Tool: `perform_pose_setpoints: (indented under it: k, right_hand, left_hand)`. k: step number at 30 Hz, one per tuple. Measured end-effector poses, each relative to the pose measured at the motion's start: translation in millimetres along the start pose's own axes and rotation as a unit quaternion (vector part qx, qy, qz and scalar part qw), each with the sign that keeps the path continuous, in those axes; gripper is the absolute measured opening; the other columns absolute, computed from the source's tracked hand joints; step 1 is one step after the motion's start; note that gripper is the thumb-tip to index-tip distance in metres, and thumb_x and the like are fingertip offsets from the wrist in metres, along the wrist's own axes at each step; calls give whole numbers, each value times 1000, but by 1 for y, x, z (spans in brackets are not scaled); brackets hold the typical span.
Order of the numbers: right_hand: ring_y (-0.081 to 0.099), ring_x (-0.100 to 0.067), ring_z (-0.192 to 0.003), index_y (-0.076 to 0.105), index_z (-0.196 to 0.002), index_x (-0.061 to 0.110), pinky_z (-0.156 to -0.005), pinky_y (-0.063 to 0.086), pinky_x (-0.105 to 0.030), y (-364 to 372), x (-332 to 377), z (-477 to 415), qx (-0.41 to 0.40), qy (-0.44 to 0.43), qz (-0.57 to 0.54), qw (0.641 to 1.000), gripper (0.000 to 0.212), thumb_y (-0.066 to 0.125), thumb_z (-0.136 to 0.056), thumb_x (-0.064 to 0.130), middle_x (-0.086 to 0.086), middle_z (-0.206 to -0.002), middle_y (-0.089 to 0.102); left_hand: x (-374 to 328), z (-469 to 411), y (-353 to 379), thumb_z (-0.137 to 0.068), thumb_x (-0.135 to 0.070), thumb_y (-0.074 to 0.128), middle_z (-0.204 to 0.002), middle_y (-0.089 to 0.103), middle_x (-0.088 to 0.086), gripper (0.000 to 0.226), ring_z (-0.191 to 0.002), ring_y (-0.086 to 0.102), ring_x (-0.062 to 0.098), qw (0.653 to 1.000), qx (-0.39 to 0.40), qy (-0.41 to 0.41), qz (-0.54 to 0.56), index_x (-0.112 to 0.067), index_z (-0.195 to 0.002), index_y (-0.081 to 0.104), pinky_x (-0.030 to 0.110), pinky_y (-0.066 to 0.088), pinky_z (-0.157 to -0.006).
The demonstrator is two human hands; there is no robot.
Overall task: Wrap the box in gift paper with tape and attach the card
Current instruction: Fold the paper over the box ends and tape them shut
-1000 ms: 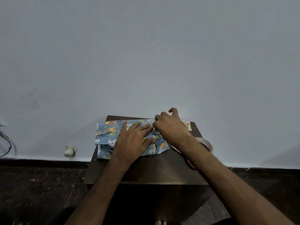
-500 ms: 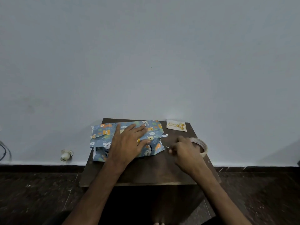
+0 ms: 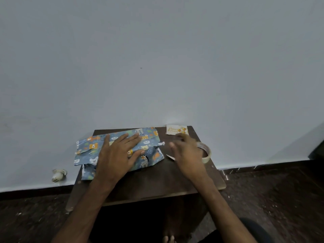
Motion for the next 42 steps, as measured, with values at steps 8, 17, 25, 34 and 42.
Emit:
perform_pose_setpoints:
  k: [8, 17, 25, 34, 42]
  right_hand:
    - [45, -23, -118, 65, -114, 24, -91, 37, -43, -7, -76, -1, 13, 132, 229, 964, 25, 50, -97, 35, 1, -126, 58]
    - [56, -23, -97, 72, -92, 14, -79, 42, -28, -23, -90, 25, -166, 27, 46, 985, 7, 68, -92, 19, 3, -101, 65]
    - [65, -17, -100, 77, -91, 5, -86, 53, -25, -3, -25, 53, -218, -238, -200, 925, 13, 70, -88, 16, 1, -102, 68]
    - [66, -13, -105, 72, -110, 21, -85, 55, -29, -7, -16, 49, -118, -171, -275, 939, 25, 72, -87, 31, 15, -111, 68]
    - [64, -12, -96, 72, -102, 20, -78, 53, -26, -3, -8, 46, -117, -173, -250, 945, 19, 76, -85, 14, 17, -101, 67]
  left_hand:
    - [-2, 6, -1, -97, -63, 25, -143, 57, -9, 64, -135, 53, 19, 999, 14, 20, -38, -30, -141, 57, 62, 30, -113]
    - [-3, 5, -4, -97, -67, 26, -152, 49, -1, 74, -142, 45, 21, 1000, -5, 21, -11, -23, -155, 35, 62, 26, -116]
    - [-84, 27, -32, -98, -60, 48, -111, 74, -13, 43, -106, 68, 4, 854, -6, -131, 504, -29, -120, 67, 20, 53, -85]
    - [-78, 40, -26, -86, -27, 72, -92, 76, 8, 19, -90, 70, 29, 802, 90, -145, 572, -16, -100, 72, 29, 56, -78]
    - [-85, 40, -25, -91, -18, 72, -89, 74, -3, 10, -83, 70, 13, 833, 120, -101, 530, -22, -100, 71, 23, 54, -70]
Point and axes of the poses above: each hand's wrist, its own z-axis away from the middle knuckle, its own y-axis out of the palm, x = y × z, the point moved 1 cm from there along -z, towards the middle knuckle
